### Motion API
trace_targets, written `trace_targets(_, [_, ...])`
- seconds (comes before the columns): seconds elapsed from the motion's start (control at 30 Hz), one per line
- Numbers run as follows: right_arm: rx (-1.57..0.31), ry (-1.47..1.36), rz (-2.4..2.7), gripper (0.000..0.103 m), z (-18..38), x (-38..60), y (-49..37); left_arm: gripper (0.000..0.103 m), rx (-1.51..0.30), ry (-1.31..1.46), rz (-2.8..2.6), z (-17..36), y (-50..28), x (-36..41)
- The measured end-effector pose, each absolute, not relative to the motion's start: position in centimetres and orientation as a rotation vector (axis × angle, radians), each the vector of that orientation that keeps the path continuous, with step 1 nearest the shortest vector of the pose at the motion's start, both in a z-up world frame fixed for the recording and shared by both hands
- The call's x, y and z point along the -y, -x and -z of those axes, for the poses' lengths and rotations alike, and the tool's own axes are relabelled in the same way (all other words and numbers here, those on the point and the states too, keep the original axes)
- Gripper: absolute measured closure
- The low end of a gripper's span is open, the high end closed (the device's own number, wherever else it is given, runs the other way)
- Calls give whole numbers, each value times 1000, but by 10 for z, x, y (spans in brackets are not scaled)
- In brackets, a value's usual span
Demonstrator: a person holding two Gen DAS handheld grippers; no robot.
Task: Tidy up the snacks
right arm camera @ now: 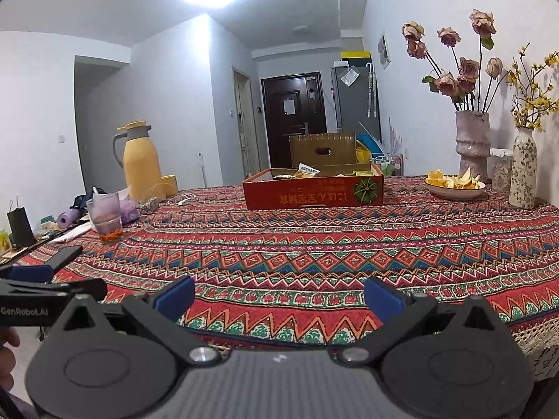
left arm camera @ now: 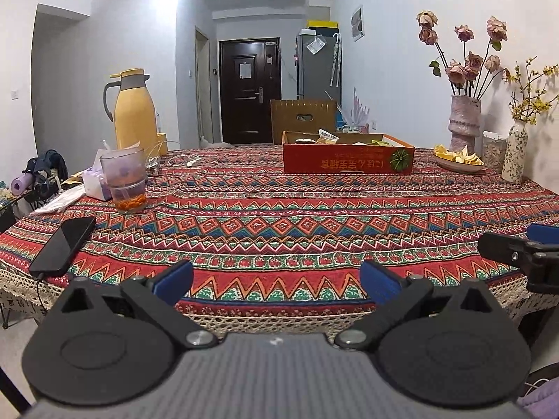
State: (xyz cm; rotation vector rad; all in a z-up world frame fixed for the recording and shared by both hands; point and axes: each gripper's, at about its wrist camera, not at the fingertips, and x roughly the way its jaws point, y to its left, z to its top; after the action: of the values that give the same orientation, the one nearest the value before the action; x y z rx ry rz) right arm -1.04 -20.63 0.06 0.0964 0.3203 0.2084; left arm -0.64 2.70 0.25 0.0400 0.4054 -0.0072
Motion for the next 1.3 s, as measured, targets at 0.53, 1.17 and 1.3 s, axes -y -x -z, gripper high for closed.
trace_targets(0.53, [-317, -103, -193, 0, 1, 208, 13, 0, -406, -44, 7, -4, 6, -25])
trace_targets(1.17, [-319, -101, -204, 0, 2, 206, 13, 0, -405, -47, 6, -3, 7, -26])
trace_targets(1.3, [-318, -100, -203, 0, 2, 206, 13, 0, -404, -49, 5, -3, 7, -27])
